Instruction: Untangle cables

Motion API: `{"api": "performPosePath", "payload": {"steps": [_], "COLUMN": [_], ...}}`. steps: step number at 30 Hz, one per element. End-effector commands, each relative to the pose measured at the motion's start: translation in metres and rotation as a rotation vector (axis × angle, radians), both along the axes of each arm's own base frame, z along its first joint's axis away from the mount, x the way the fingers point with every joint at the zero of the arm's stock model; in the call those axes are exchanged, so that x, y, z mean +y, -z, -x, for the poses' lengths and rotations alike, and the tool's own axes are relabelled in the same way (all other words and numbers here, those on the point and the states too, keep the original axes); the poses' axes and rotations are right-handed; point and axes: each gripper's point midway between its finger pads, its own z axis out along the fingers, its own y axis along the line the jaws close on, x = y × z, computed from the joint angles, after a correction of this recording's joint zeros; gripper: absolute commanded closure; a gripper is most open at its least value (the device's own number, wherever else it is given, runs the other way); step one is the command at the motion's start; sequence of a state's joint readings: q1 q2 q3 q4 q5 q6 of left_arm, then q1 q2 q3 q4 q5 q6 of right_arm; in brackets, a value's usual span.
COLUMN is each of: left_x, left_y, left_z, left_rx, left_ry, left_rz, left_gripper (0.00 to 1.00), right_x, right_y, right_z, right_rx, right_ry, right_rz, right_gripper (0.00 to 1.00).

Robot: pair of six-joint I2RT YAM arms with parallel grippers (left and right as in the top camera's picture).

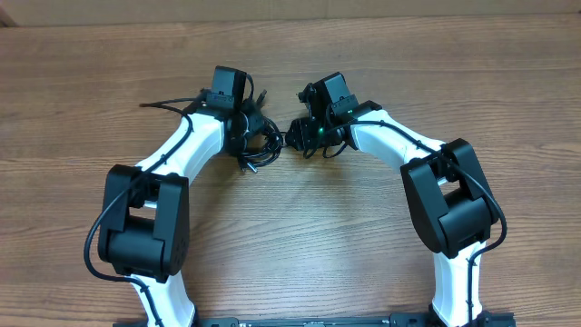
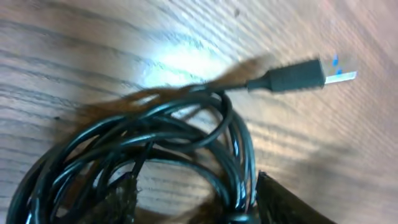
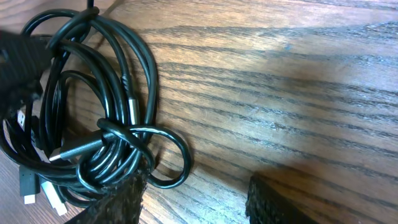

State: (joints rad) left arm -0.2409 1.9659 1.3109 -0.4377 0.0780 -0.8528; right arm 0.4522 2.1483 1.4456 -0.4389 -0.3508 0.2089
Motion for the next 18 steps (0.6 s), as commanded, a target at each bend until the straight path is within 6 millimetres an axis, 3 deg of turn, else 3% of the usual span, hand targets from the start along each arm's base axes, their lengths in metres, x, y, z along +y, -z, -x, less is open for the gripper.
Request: {"api": "performPosePath", "payload": {"steps": [1,8,11,14,18], "left_x": [-0.003,-0.021,-0.027,-0.029,-0.040], "left_y": [0.004,0.056,0.069,0.065,0.032], "left_z": [-0.009,0.002,0.010,0.011,0.002], "left_rx": [-0.027,0.087,0.138,0.134,0.068], "left_ry": [-0.118,-0.109,-0.088,-0.054,0.088], "left_rz": [-0.010,0.049,0.079,0.087,0.168], "left_gripper": [0.38,0.49,0.74,0.93,0.96], "right_x": [0.002,0.001,0.001,0.000,-0.005], "right_y": [-0.009,-0.008,-0.008,-0.007,-0.018], "right_z": [-0.006,-0.005,-0.004,-0.003,-0.003], "right_rx": [-0.030,-0.023,-0.019,-0.015,-0.018], "right_ry": [-0.001,-0.001,-0.001,-0.001,0.006], "right_rz": [-0.003,0.000,0.002,0.005,0.003], "right_gripper": [0.47,0.47,0.46,0.47,0.47]}}
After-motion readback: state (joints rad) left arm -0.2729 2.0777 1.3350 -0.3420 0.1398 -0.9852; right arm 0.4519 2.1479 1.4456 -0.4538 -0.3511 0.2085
